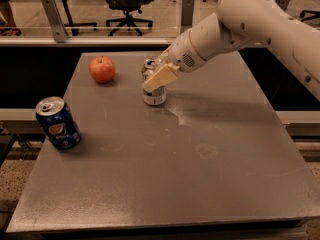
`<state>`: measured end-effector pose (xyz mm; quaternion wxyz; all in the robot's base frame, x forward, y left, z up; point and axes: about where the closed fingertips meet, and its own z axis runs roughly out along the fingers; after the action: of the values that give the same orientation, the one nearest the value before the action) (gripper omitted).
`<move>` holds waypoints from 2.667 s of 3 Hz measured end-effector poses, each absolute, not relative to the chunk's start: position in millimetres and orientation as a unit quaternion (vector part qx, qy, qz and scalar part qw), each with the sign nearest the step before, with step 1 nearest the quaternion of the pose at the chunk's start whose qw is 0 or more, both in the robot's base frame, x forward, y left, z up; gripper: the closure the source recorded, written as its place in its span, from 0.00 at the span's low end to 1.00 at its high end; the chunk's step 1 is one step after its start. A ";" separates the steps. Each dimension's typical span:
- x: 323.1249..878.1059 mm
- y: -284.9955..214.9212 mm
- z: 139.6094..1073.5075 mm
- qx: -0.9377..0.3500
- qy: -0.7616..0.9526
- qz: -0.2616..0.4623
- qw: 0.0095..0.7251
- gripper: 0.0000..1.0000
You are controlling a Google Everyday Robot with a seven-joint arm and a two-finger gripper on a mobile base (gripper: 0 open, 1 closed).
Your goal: Knock 7up can over
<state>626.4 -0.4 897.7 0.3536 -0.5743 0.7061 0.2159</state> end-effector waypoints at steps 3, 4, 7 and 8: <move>593.2 -16.7 935.8 -0.649 0.694 0.122 0.288 1.00; 576.7 -31.4 939.4 -0.698 0.673 0.066 0.236 1.00; 525.2 -59.6 915.0 -0.803 0.588 0.019 0.094 0.81; 513.7 -59.0 898.6 -0.824 0.564 0.022 0.057 0.50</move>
Offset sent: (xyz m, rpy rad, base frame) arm -0.0295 -0.0239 0.0535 -0.2290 -0.0565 0.0335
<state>513.7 -59.0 898.6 0.0573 -0.8236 0.5639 0.0221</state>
